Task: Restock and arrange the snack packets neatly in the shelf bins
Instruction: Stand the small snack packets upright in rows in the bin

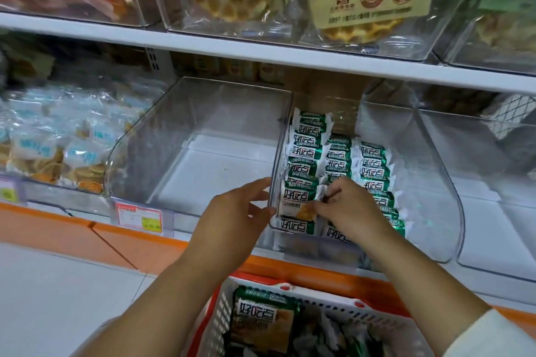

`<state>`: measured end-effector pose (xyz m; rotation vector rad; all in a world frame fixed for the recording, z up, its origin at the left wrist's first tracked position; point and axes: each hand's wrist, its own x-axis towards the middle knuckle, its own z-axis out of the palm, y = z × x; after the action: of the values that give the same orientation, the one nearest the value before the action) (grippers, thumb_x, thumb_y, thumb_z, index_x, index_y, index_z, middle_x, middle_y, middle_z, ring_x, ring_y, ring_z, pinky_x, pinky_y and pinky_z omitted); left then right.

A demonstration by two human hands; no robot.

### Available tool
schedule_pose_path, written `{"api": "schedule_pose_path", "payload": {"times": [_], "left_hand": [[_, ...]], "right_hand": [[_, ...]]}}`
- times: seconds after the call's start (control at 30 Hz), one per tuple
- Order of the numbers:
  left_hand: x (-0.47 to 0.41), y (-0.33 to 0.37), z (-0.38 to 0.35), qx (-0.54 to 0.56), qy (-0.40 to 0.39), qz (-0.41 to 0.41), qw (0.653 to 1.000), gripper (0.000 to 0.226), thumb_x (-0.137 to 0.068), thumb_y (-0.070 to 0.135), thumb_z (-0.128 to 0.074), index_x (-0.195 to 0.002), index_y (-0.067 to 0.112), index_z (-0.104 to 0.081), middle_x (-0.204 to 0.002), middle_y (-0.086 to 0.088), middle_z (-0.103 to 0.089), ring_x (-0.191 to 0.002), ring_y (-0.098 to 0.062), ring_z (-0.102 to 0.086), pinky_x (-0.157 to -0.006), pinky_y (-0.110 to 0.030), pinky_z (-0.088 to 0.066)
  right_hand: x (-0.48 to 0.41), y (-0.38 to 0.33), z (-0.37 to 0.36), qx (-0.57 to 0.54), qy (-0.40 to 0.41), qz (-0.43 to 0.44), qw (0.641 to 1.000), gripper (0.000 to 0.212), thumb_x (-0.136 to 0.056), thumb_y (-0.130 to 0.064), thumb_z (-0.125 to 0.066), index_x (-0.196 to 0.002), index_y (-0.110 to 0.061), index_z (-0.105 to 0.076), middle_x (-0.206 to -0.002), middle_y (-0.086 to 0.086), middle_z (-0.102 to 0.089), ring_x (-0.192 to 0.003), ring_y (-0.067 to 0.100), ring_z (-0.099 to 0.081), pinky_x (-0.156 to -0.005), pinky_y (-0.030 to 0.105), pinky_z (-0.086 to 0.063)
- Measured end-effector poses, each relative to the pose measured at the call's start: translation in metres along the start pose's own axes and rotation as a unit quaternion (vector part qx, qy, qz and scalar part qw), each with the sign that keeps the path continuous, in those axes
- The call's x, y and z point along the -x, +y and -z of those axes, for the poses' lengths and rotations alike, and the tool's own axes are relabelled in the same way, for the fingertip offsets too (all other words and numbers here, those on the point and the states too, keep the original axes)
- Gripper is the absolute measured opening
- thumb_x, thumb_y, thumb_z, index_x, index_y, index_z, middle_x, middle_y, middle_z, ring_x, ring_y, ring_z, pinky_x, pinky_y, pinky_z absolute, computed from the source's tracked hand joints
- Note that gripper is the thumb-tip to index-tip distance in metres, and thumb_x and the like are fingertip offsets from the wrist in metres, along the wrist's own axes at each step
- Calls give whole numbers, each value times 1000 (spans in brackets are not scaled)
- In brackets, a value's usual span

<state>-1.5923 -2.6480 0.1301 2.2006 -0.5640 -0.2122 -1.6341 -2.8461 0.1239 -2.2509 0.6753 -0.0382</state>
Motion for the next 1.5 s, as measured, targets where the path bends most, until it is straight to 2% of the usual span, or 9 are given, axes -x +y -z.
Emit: {"api": "schedule_pose_path", "payload": {"times": [0.23, 0.4, 0.5, 0.6, 0.73, 1.0, 1.3, 1.43, 1.5], "left_hand": [[5, -4, 1, 8, 26, -18, 999, 43, -94, 22, -64, -136, 32, -57, -123, 14, -63, -96, 2, -61, -74, 0, -43], [52, 2, -10, 9, 133, -122, 984, 32, -92, 13, -64, -120, 27, -64, -103, 14, -60, -89, -7, -60, -75, -16, -49], [84, -14, -45, -9, 14, -112, 994, 27, -94, 18, -63, -119, 26, -64, -103, 13, -60, -87, -3, -60, -71, -10, -46], [112, -51, -100, -42, -150, -29, 987, 33, -94, 26, -64, -126, 31, -61, -114, 10, -61, -93, -2, -60, -82, -28, -54], [147, -97, -166, -36, -323, 78, 942, 43, -97, 34, -61, -138, 28, -52, -126, 9, -57, -108, -15, -60, -94, -37, -53], [180, -171, -219, -261, -423, 9, 868, 83, -85, 55, -67, -154, 31, -27, -164, -1, -15, -149, -30, -14, -121, -43, -18], [166, -185, -223, -216, -388, 46, 895, 69, -85, 49, -71, -145, 30, -44, -146, -1, -47, -133, -28, -41, -114, -43, -30], [169, -169, -209, -108, -322, 109, 934, 56, -86, 41, -72, -137, 25, -54, -91, 5, -60, -89, -18, -55, -84, -33, -50], [171, -157, -204, -84, -305, 122, 941, 52, -90, 41, -69, -136, 22, -54, -92, 4, -60, -83, -14, -53, -77, -26, -44]], "right_hand": [[19, -1, 17, -30, 70, 63, 995, 47, -84, -34, -71, -121, -24, -43, -96, -3, -52, -79, 13, -52, -57, 23, -36], [86, 9, 48, -159, 151, 219, 951, 23, -91, -18, -62, -98, -37, -51, -76, -1, -55, -67, 12, -52, -63, 21, -41], [123, 52, 34, -143, 85, 201, 965, 15, -92, -17, -60, -95, -32, -56, -78, 0, -59, -67, 13, -53, -61, 24, -41], [144, 127, -1, -52, -82, 78, 992, 9, -95, -26, -58, -102, -31, -60, -92, -5, -62, -78, 3, -57, -66, 15, -41], [171, 233, -52, 31, -247, -56, 967, 26, -95, -33, -60, -120, -26, -59, -119, -11, -58, -105, 5, -59, -77, 11, -44], [193, 299, -104, 331, -333, -66, 880, 72, -79, -76, -47, -143, -51, -28, -132, 10, -48, -121, 35, -44, -101, 43, -39], [192, 282, -112, 289, -323, -61, 899, 59, -84, -60, -60, -139, -44, -44, -133, 2, -54, -124, 26, -42, -102, 41, -39], [198, 273, -114, 269, -347, -75, 895, 76, -81, -57, -66, -146, -48, -28, -142, 11, -46, -130, 31, -39, -108, 37, -31], [198, 271, -115, 275, -340, -83, 895, 74, -83, -54, -66, -146, -48, -27, -140, 13, -46, -128, 33, -41, -106, 38, -31]]}}
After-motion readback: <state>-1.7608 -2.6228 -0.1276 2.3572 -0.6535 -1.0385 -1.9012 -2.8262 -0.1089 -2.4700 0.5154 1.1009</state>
